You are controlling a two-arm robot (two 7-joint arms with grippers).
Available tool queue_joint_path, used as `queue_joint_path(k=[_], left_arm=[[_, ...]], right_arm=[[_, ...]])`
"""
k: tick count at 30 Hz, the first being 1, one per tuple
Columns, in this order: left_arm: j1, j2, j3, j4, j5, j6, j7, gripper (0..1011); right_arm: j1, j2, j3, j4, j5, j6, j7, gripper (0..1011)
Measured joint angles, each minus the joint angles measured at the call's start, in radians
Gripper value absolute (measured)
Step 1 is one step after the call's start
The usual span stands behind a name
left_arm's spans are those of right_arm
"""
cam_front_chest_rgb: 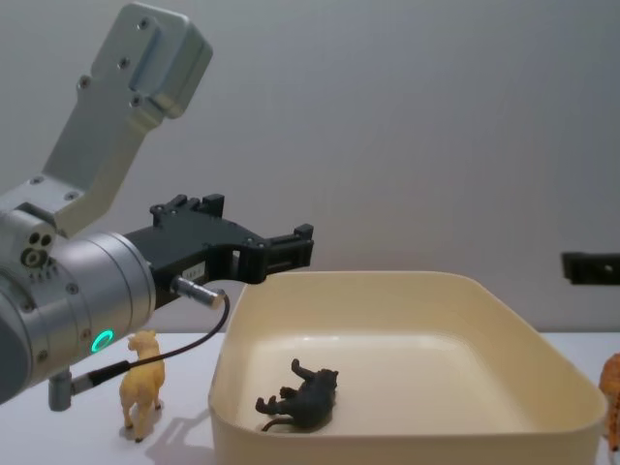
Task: Pick up the toy alternately with two hands and place it into the central storage box.
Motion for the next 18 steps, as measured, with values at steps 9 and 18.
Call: queue_joint_path(k=[9,18], left_arm=[[0.000,0.000,0.000,0.000,0.000,0.000,0.000,1001],[0.000,0.000,0.000,0.000,0.000,0.000,0.000,1001]], right_arm=[[-0.043,0.029,0.025,-0.022,0.014,0.038,-0.025,1001],[-0.050,0.028,0.037,0.026,0.012,0.055,-0.045,1001]])
